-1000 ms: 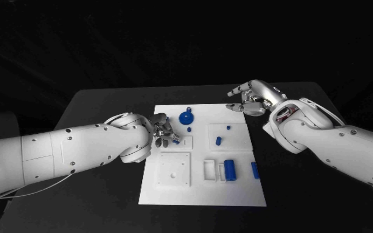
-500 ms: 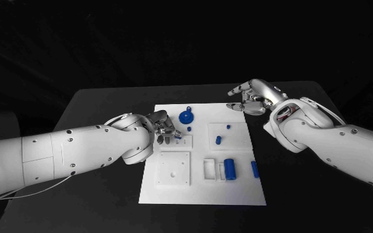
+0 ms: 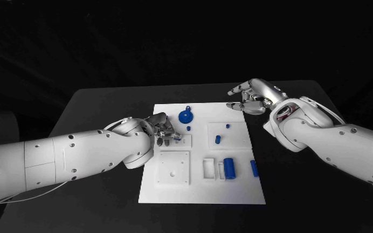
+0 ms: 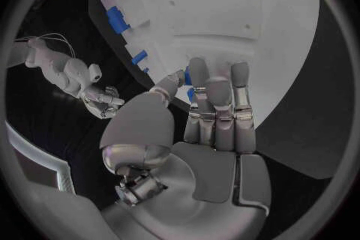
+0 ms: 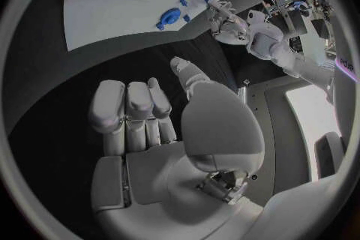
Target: Assemble the parts on the task board
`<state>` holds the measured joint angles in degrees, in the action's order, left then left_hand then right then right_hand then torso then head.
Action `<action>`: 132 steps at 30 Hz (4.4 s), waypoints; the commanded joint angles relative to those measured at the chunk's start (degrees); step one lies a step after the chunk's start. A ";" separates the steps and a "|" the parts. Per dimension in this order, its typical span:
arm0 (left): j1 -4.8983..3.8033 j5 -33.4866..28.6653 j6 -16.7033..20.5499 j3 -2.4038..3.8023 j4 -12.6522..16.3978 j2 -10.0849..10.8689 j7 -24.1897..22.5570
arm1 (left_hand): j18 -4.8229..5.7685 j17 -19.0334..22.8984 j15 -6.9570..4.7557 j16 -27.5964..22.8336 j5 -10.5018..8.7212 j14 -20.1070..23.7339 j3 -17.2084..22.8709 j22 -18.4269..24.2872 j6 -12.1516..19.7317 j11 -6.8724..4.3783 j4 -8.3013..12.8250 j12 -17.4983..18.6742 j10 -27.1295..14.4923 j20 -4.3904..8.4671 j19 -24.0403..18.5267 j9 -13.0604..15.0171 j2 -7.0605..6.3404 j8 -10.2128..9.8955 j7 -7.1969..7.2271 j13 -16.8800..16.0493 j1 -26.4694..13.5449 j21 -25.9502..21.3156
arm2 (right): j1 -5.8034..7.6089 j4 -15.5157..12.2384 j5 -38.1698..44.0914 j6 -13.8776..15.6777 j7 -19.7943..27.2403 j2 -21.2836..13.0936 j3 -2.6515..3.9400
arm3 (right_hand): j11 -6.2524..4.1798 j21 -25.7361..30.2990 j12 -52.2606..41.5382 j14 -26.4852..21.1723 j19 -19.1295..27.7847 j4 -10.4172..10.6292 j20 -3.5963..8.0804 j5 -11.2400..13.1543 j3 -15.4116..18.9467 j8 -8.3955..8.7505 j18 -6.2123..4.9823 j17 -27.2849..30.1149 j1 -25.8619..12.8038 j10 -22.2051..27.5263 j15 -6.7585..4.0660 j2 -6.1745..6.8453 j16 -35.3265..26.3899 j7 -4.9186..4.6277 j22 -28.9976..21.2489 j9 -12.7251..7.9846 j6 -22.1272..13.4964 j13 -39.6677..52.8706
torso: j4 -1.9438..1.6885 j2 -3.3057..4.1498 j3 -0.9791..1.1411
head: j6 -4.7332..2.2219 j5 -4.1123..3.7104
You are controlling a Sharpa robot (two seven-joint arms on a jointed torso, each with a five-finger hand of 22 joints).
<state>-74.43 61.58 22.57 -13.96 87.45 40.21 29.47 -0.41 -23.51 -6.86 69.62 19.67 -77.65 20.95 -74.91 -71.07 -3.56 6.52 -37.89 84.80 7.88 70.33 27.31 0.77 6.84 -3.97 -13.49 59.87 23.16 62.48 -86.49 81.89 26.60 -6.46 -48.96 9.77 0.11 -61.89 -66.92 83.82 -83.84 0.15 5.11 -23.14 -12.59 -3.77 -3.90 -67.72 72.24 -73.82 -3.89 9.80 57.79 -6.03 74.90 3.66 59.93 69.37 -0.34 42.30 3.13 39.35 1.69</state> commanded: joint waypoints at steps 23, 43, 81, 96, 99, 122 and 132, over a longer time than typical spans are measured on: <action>1.17 3.86 0.16 0.02 0.05 0.25 0.94 | 0.41 -0.17 -0.64 1.20 0.49 0.15 0.69 -1.23 -14.49 -1.83 0.48 -1.13 2.04 0.19 -0.36 1.72 1.89 1.57 7.59 -0.37 2.20 1.45 | -0.19 0.00 0.01 -0.66 0.15 -0.18 0.02 | -0.03 0.26 0.21 -0.04 -2.35 0.18 -0.16 -0.32 0.37 0.23 -0.51 -0.08 -0.45 0.16 0.00 0.00 -0.30 0.03 8.08 -0.09 0.40 -0.03 | 0.00 0.08 -0.17 | 0.38 0.07; 1.21 3.29 -3.06 0.02 0.31 0.46 1.24 | 0.41 -0.12 -0.64 1.49 0.70 0.19 0.75 -1.21 -14.37 -1.83 1.01 -1.39 2.04 0.20 -0.58 2.06 1.96 1.83 7.60 -0.42 2.06 1.85 | -0.32 0.02 0.01 -0.82 0.14 -0.15 0.02 | -0.03 0.26 0.21 -0.04 -2.35 0.18 -0.16 -0.32 0.37 0.23 -0.51 -0.08 -0.45 0.16 0.00 0.00 -0.30 0.03 8.08 -0.09 0.40 -0.03 | 0.01 0.08 -0.11 | 0.59 0.05; 1.21 2.67 -4.56 0.03 -0.50 -0.07 1.64 | 0.41 -0.71 -0.65 3.70 -5.35 0.30 -2.98 -1.17 -14.27 -1.87 -2.35 -4.22 2.01 0.04 -0.36 2.33 0.54 5.69 8.08 -0.86 1.38 2.28 | -0.39 0.11 0.01 -0.90 0.16 -0.05 0.02 | -0.07 0.52 0.33 -0.06 -2.36 0.37 -0.14 -0.87 0.17 0.22 -0.53 0.03 -0.64 0.23 -0.03 -0.03 -0.55 0.07 8.04 -0.09 0.54 -0.15 | 0.01 0.09 -0.08 | 0.83 -0.04; 1.21 2.46 -4.13 0.04 -0.99 -0.50 1.32 | 0.41 -0.57 -0.70 3.67 -6.20 0.31 -4.10 -1.16 -13.84 -1.85 -4.05 -4.34 2.03 0.07 -0.28 2.15 0.70 6.36 8.07 -0.38 2.15 2.24 | -0.49 0.14 0.01 -0.90 0.19 -0.01 0.02 | -0.07 0.57 0.30 -0.03 -2.38 0.40 -0.13 -1.24 0.10 0.21 -0.53 0.04 -0.75 0.19 -0.04 0.00 -0.57 0.07 8.03 -0.08 0.57 -0.14 | 0.00 0.10 -0.12 | 0.65 -0.23; 1.21 2.41 -4.26 0.05 -1.13 -0.54 1.34 | 0.41 -0.47 -0.73 3.55 -6.35 0.33 -4.33 -1.15 -13.74 -1.87 -4.48 -4.28 2.03 0.09 -0.28 2.08 0.42 6.39 8.09 -0.25 2.09 2.20 | -0.52 0.14 0.01 -0.91 0.19 -0.02 0.02 | -0.08 0.68 0.32 -0.03 -2.37 0.43 -0.13 -1.36 0.10 0.23 -0.54 0.05 -0.82 0.19 -0.04 0.02 -0.57 0.07 8.00 -0.09 0.53 -0.15 | 0.03 0.12 -0.14 | 0.60 -0.26; 1.18 1.42 -6.20 0.07 -2.25 -1.05 1.90 | 0.41 0.00 -0.77 3.27 -12.04 0.41 -4.60 -1.14 -13.70 -1.86 -12.06 -4.10 2.03 0.11 -0.10 1.67 -4.65 6.59 8.13 0.52 2.34 1.59 | -0.62 0.13 0.01 -1.08 0.20 -0.13 0.02 | -0.08 0.77 0.34 -0.03 -2.40 0.47 -0.13 -1.55 0.24 0.22 -0.54 0.08 -0.94 0.20 -0.04 0.07 -0.63 0.07 8.00 -0.08 0.52 -0.18 | 0.00 0.08 -0.12 | 0.68 -0.43; 1.18 1.38 -5.53 0.08 -2.19 -0.61 1.95 | 0.41 0.03 -0.83 3.25 -16.55 0.37 -3.25 -1.15 -14.16 -1.91 -18.39 -4.12 2.03 0.16 0.00 1.55 -8.74 6.61 8.19 0.68 2.84 1.52 | -0.72 0.14 0.00 -1.01 0.24 -0.17 0.02 | -0.08 0.77 0.34 -0.03 -2.40 0.47 -0.13 -1.55 0.24 0.22 -0.54 0.08 -0.94 0.20 -0.04 0.07 -0.63 0.07 8.00 -0.08 0.52 -0.18 | -0.01 0.08 -0.13 | 0.69 -0.59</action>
<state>-73.36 63.41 17.60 -13.80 85.19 39.49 30.93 -0.42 -23.49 -7.86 73.00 3.33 -77.27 17.71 -74.92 -83.93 -5.35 -11.39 -42.06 84.23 8.09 70.12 28.91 -7.59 13.65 4.00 -12.87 62.67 24.94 61.83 -86.31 81.85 26.20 -6.48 -49.10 9.77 0.12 -61.40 -66.92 83.82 -83.84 0.32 5.11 -24.42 -12.43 -3.77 -3.91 -67.72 71.79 -73.83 -3.89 9.81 57.35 -5.83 74.91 3.66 60.12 69.27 -0.35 42.38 3.01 40.04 1.14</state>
